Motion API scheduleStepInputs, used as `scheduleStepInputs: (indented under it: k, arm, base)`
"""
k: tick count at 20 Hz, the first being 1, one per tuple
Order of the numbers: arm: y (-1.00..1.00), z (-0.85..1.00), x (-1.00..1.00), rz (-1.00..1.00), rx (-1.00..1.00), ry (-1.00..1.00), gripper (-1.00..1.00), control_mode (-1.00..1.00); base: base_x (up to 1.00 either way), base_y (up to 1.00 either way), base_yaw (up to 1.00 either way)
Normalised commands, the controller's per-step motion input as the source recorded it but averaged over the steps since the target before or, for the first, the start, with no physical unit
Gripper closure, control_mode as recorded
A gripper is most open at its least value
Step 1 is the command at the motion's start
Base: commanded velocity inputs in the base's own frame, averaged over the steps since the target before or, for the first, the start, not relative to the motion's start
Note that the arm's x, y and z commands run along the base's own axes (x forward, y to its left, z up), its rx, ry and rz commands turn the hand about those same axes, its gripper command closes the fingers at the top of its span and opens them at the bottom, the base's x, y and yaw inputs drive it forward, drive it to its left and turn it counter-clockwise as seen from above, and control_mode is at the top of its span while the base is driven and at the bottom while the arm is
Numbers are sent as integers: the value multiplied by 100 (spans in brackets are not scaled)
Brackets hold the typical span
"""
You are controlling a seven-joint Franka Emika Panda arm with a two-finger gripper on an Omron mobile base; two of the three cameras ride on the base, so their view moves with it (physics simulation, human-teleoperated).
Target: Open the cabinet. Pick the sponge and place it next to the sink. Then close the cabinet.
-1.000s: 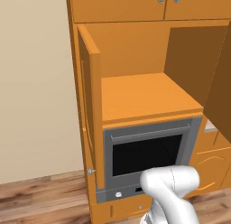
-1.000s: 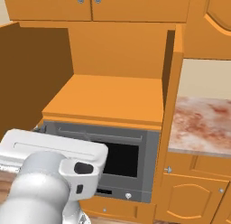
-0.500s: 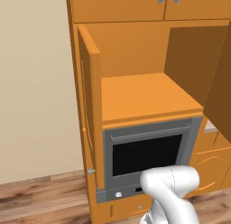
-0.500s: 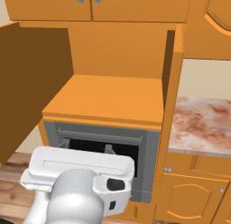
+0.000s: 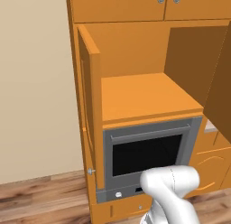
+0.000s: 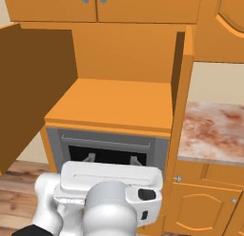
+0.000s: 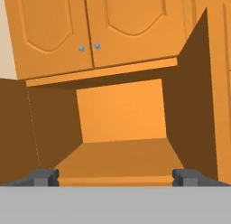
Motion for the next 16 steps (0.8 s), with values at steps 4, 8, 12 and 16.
scheduleStepInputs:
  k: [4, 8, 12, 16]
  arm:
    - [-55, -27, 20, 0, -1, -1, -100, -100]
    - [-56, -18, 18, 0, 0, -1, -100, -100]
    - [-32, -25, 36, 4, 0, 0, -100, -100]
    - [-24, -34, 44, 10, 0, 0, -100, -100]
  base:
    - [0, 0, 0]
    - [0, 0, 0]
    - [0, 0, 0]
    - [0, 0, 0]
